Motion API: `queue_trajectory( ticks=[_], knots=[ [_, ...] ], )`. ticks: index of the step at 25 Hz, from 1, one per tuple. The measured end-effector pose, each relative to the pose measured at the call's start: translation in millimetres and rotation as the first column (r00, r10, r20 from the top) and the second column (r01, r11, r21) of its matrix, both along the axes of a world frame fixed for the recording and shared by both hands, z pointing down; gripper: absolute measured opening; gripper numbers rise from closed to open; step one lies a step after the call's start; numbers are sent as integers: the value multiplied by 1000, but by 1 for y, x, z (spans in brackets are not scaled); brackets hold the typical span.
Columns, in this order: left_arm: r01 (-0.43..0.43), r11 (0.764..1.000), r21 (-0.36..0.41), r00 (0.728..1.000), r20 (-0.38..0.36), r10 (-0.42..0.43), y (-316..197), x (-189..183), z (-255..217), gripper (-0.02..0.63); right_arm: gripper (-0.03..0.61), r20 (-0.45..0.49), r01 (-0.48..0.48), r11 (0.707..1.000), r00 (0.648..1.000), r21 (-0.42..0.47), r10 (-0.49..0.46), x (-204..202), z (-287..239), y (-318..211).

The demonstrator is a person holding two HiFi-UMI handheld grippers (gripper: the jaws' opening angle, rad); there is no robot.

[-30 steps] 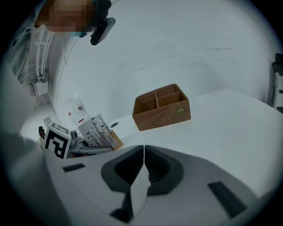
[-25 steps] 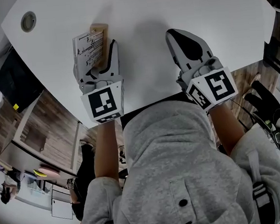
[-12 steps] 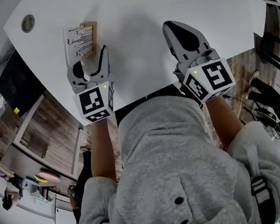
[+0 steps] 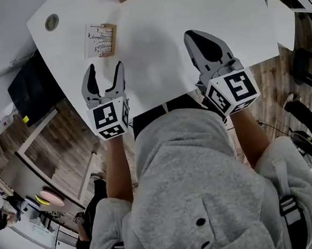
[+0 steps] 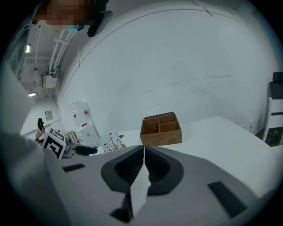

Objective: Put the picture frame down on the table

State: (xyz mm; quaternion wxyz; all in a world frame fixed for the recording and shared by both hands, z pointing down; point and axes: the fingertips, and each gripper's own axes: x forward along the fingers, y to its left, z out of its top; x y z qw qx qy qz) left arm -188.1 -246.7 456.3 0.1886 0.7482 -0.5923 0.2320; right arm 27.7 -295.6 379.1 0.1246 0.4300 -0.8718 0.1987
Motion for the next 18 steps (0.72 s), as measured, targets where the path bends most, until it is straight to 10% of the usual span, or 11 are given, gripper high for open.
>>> queue_trajectory(
  ticks=[6, 11, 18],
  knots=[
    [34, 996, 88, 999, -24, -32, 27, 4, -56, 307, 28, -5, 22, 996, 1000, 83, -21, 7, -36, 22],
    [75, 980, 184, 997, -10, -74, 49, 9, -106, 46, 29, -4, 16, 989, 1000, 150, -16, 19, -66, 35],
    [54, 959, 277, 998, 16, -61, 66, 30, -146, 28, 28, -27, -13, 978, 999, 208, 19, 41, -91, 48]
  ],
)
